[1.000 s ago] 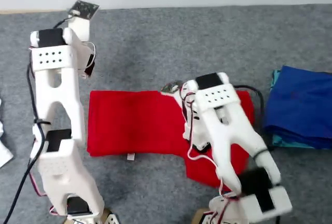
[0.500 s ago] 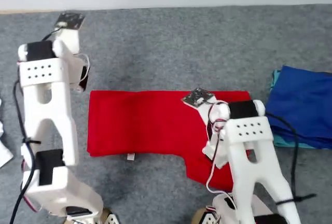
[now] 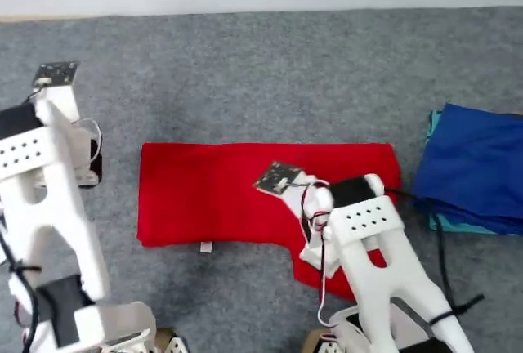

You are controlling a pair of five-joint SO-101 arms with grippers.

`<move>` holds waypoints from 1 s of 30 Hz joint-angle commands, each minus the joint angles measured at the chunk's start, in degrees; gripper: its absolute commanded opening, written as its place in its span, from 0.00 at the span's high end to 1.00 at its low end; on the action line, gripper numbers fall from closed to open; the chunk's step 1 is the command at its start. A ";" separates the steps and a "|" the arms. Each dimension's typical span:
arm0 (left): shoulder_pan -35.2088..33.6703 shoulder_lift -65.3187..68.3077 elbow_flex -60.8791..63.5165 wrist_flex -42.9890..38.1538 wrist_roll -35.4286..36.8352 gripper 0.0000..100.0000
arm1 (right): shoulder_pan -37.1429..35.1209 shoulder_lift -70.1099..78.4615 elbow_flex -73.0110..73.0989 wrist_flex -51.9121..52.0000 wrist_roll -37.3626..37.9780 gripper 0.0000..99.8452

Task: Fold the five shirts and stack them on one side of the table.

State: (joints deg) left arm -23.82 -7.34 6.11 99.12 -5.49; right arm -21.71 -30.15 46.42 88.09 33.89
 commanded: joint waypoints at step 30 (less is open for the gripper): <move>0.00 -24.88 19.38 -6.95 -3.52 1.00 | -10.86 12.00 8.53 -15.52 0.70 0.76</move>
State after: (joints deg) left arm -23.82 -30.46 25.80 93.05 -8.48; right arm -32.18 -20.57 55.21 75.87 33.89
